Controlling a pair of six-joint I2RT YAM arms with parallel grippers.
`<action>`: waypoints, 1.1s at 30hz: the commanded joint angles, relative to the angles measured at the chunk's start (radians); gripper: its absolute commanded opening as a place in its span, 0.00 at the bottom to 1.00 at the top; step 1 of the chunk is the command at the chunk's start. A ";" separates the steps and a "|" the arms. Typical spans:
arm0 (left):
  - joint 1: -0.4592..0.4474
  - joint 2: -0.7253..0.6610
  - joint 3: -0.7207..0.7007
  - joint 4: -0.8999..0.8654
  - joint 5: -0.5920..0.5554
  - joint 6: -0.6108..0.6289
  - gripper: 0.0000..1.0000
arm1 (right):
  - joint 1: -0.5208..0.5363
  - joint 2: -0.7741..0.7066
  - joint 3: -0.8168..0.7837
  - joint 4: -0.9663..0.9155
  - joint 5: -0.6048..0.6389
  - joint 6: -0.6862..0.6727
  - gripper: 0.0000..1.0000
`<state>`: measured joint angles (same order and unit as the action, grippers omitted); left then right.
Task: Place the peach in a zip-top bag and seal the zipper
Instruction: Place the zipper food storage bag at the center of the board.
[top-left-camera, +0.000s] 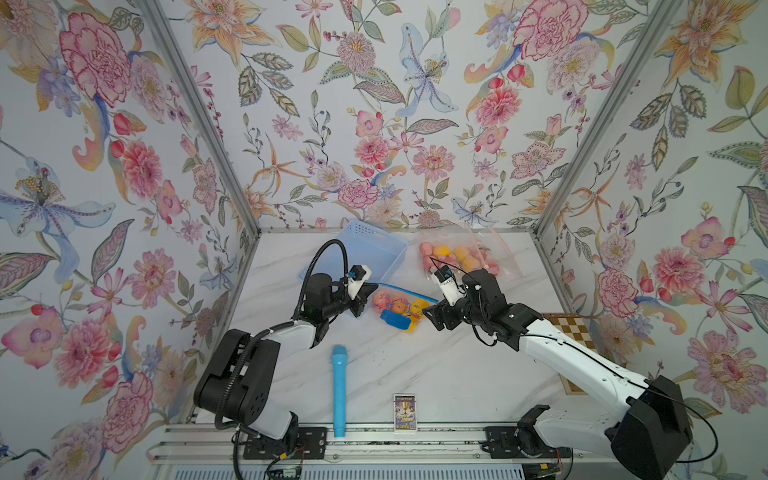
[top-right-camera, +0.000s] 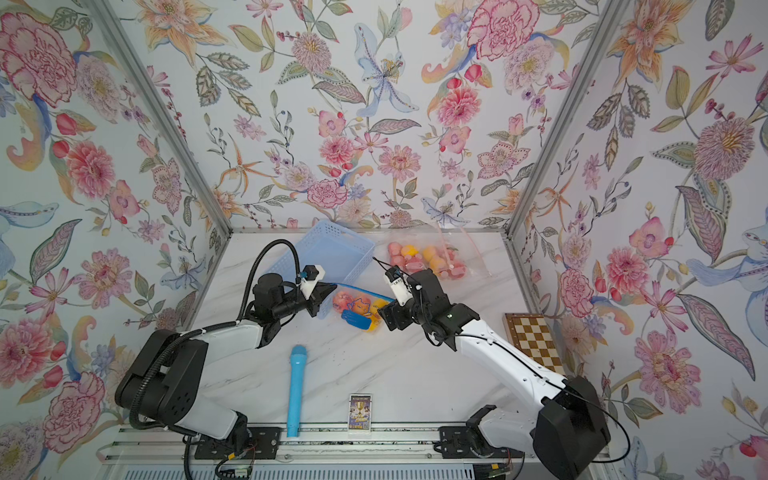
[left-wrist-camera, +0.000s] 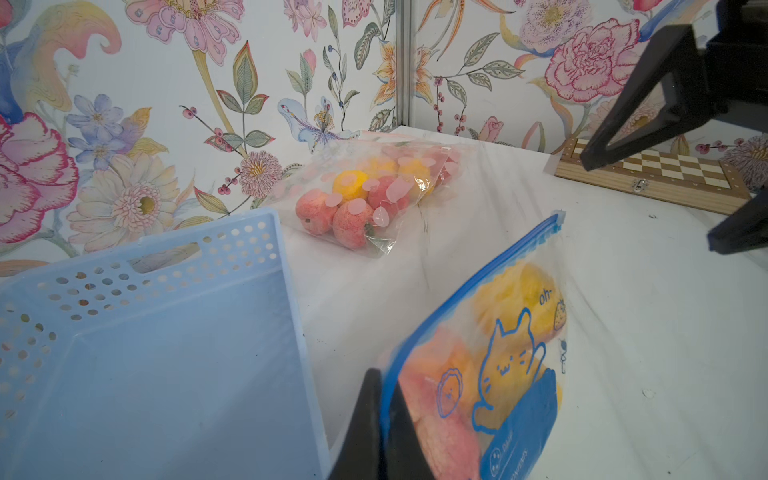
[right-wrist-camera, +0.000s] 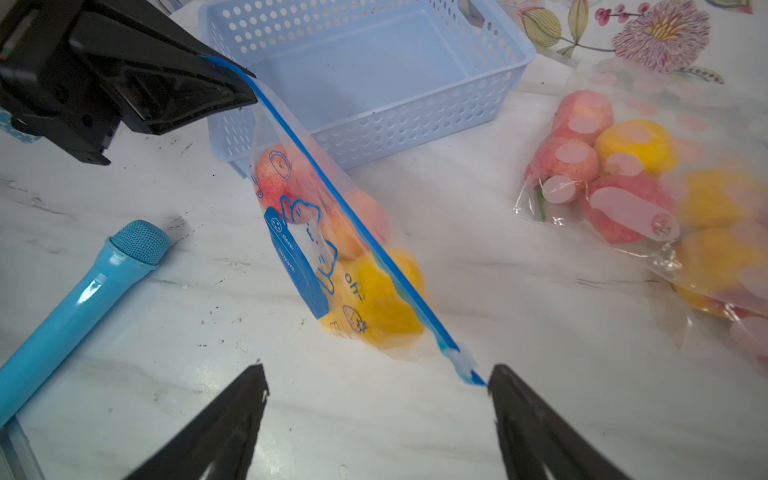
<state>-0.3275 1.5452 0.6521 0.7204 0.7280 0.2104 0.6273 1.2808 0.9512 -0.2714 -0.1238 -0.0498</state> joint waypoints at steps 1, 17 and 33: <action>-0.002 0.011 0.011 0.034 0.048 -0.008 0.00 | 0.005 0.075 0.061 0.008 -0.037 -0.076 0.91; -0.011 -0.040 0.024 -0.075 0.012 -0.010 0.12 | -0.005 0.332 0.235 -0.055 -0.179 -0.116 0.22; -0.025 -0.403 -0.063 -0.179 -0.283 -0.180 0.77 | -0.017 0.078 0.124 -0.232 0.236 -0.004 0.00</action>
<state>-0.3454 1.1927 0.6121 0.5877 0.5327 0.0776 0.6296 1.3991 1.1133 -0.4465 0.0006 -0.0845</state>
